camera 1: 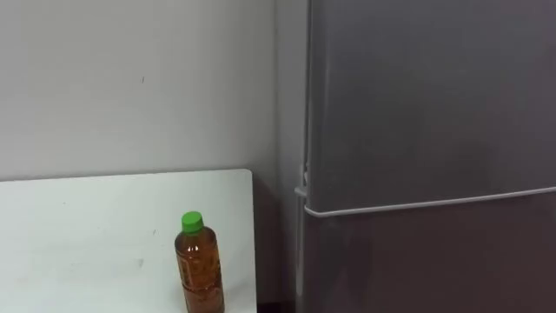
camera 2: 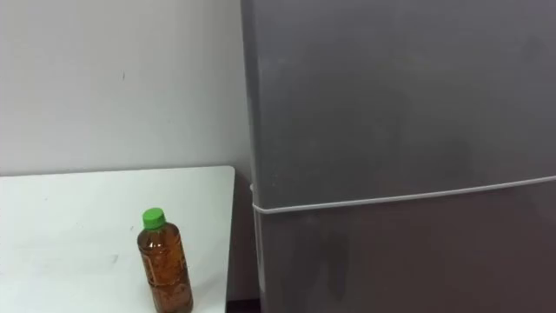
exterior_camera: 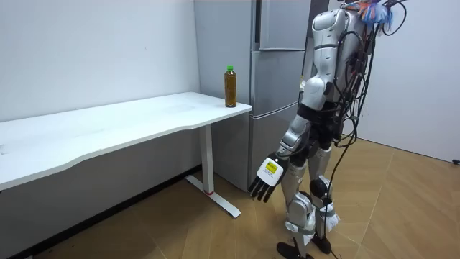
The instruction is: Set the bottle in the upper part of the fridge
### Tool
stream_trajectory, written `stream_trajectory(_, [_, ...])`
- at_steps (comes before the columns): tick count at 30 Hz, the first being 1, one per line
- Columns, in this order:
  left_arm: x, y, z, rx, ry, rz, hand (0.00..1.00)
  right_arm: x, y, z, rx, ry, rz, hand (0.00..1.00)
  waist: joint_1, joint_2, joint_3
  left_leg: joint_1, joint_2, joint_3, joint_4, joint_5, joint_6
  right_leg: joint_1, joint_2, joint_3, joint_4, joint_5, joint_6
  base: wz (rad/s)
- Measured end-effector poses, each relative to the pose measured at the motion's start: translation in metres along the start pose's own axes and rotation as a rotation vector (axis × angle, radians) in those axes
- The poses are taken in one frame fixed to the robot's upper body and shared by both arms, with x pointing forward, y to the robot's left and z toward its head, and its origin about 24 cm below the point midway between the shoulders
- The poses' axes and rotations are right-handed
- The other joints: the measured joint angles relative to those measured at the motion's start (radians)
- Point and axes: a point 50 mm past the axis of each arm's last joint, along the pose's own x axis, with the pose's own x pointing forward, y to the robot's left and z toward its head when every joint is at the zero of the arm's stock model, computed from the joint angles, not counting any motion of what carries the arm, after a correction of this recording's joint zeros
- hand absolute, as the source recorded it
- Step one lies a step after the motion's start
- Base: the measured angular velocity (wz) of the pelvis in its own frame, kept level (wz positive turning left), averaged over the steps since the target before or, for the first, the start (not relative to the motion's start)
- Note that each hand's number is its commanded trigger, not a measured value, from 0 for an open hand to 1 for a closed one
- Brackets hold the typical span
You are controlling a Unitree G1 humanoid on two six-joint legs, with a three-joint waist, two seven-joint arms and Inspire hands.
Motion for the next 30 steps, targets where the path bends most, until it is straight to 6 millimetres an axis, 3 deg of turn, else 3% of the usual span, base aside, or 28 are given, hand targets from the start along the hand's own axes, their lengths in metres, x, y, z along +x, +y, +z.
stream_trajectory(20, [0.000,0.007,-0.001,-0.018,0.008,0.093,0.00,0.000,0.001,0.001,0.016,0.007,0.003,0.00,-0.001,-0.003,-0.0014,-0.007,0.001,-0.001,0.006,-0.001,0.001,-0.002,-0.002,-0.009,0.000,0.000,0.000,0.01])
stream_trajectory(30, [0.002,0.030,0.012,-0.252,-0.011,0.233,0.00,-0.002,-0.007,0.004,0.037,-0.007,-0.006,0.00,0.009,0.031,-0.0014,0.005,0.002,0.000,0.000,-0.001,0.001,0.014,0.000,-0.001,0.002,0.000,0.000,0.00])
